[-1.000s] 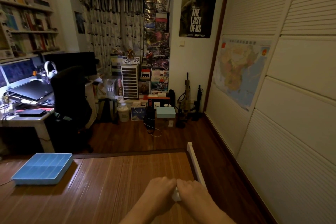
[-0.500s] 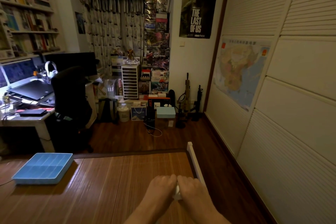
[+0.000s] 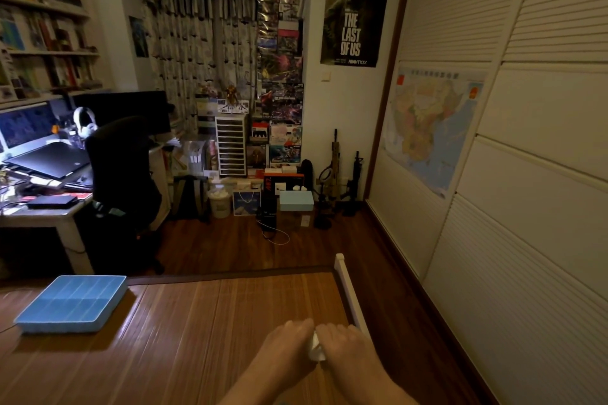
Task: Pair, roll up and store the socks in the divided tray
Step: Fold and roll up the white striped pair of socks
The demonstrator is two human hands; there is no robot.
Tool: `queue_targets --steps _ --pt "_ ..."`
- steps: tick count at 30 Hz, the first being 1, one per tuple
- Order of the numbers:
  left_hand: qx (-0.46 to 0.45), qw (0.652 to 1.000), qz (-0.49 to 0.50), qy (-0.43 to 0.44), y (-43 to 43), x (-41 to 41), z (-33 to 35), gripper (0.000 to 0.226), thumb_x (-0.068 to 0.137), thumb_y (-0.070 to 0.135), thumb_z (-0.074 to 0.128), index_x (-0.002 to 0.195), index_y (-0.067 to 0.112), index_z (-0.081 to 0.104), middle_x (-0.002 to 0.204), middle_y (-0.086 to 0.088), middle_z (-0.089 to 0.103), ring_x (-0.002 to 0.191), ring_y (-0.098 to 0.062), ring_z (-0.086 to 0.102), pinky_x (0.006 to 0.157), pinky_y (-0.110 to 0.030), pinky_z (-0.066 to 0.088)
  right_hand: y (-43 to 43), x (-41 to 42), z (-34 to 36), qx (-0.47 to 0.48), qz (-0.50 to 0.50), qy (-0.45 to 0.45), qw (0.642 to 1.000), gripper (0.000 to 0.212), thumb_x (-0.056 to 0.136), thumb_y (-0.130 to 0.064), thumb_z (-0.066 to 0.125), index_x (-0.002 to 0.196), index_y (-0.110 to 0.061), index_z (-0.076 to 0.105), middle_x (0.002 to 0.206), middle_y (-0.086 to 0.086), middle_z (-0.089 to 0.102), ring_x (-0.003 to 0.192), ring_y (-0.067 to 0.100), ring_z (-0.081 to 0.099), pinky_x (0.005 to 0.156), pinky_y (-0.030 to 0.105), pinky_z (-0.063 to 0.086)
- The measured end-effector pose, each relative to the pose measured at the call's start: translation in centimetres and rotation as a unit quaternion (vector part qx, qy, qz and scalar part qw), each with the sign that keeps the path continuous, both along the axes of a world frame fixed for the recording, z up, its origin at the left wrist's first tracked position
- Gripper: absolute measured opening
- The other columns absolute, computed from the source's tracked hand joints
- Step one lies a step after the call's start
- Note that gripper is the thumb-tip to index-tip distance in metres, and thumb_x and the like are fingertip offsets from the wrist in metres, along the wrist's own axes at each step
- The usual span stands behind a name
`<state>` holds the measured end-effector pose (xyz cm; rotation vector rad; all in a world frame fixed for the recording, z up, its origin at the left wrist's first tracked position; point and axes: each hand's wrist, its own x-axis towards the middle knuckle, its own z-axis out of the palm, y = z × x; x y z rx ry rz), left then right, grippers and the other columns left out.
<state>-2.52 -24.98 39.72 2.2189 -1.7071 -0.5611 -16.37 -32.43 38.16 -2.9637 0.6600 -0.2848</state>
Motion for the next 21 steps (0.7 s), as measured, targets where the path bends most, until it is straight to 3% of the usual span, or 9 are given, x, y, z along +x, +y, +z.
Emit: queue_targets --steps 3,5,8,9,10,13,15,18,21 --pt "-0.066 0.993 0.026 0.096 0.7 0.7 -1.0 0.074 0.082 0.034 0.079 0.144 0.034 0.038 0.138 0.017 0.044 0.126 -0.005 0.046 0.107 -0.032 0.047 0.1 0.0 0.6 0.223 -0.129 -0.015 0.966 0.035 0.095 -0.025 0.066 0.127 -0.029 0.054 0.119 -0.010 0.064 0.106 0.006 0.062 0.091 0.023 0.050" --pt "-0.078 0.959 0.063 0.265 1.5 1.4 -1.4 0.093 0.077 0.027 0.084 0.151 0.034 0.029 0.143 0.016 0.041 0.131 -0.009 0.047 0.102 -0.026 0.052 -0.1 -0.1 1.4 0.398 -0.184 -0.040 0.898 0.027 0.093 -0.023 0.069 0.118 -0.024 0.059 0.106 -0.005 0.068 0.085 0.004 0.066 0.073 0.021 0.055" --pt "-0.042 0.821 0.109 0.559 1.9 2.0 -1.9 0.067 0.085 0.026 0.080 0.144 0.019 0.048 0.142 -0.001 0.059 0.126 -0.021 0.062 0.093 -0.028 0.057 -0.4 -0.1 2.1 0.568 -0.199 -0.068 0.795 0.023 0.092 -0.024 0.071 0.112 -0.015 0.065 0.096 0.005 0.071 0.073 0.011 0.068 0.065 0.024 0.055" --pt "-0.032 0.770 0.124 0.625 1.9 2.0 -2.1 0.059 0.089 0.024 0.077 0.142 0.013 0.054 0.138 -0.009 0.064 0.124 -0.026 0.065 0.094 -0.032 0.057 -0.3 -0.2 2.3 0.605 -0.201 -0.076 0.767 0.027 0.090 -0.026 0.073 0.113 -0.014 0.067 0.095 0.006 0.071 0.073 0.013 0.068 0.066 0.025 0.055" --pt "-0.033 0.743 0.131 0.656 1.9 1.9 -2.4 0.055 0.090 0.022 0.077 0.140 0.010 0.057 0.135 -0.013 0.067 0.124 -0.029 0.066 0.096 -0.036 0.057 -0.2 -0.2 2.4 0.639 -0.203 -0.085 0.737 0.031 0.088 -0.027 0.076 0.115 -0.012 0.067 0.093 0.007 0.072 0.073 0.015 0.068 0.066 0.026 0.054" --pt "-0.065 0.738 0.124 0.660 1.8 1.4 -3.2 0.057 0.087 0.027 0.081 0.137 0.011 0.061 0.133 -0.013 0.068 0.124 -0.030 0.065 0.099 -0.039 0.056 0.1 -0.1 2.6 0.726 -0.195 -0.103 0.651 0.039 0.087 -0.022 0.077 0.120 -0.006 0.065 0.088 0.010 0.071 0.071 0.018 0.066 0.065 0.028 0.053" --pt "-0.077 0.740 0.114 0.658 1.7 0.9 -3.3 0.058 0.083 0.032 0.085 0.134 0.014 0.064 0.130 -0.012 0.070 0.123 -0.029 0.066 0.097 -0.038 0.056 0.3 -0.1 2.7 0.751 -0.181 -0.116 0.625 0.040 0.087 -0.015 0.074 0.123 -0.003 0.063 0.088 0.013 0.070 0.071 0.021 0.065 0.065 0.030 0.053" --pt "-0.101 0.769 0.120 0.620 1.5 0.1 -2.7 0.058 0.079 0.036 0.087 0.131 0.018 0.066 0.123 -0.005 0.074 0.116 -0.022 0.070 0.095 -0.035 0.057 0.6 -0.2 2.8 0.749 -0.176 -0.137 0.624 0.036 0.087 -0.010 0.070 0.122 -0.005 0.065 0.087 0.013 0.068 0.072 0.021 0.064 0.067 0.031 0.053" --pt "-0.120 0.784 0.117 0.597 1.3 -0.6 -2.1 0.046 0.085 0.026 0.080 0.128 0.019 0.066 0.118 -0.001 0.076 0.110 -0.017 0.072 0.090 -0.031 0.059 1.0 -0.3 2.7 0.709 -0.180 -0.147 0.666 0.029 0.089 -0.008 0.066 0.119 -0.011 0.069 0.090 0.013 0.067 0.075 0.021 0.065 0.068 0.032 0.053"
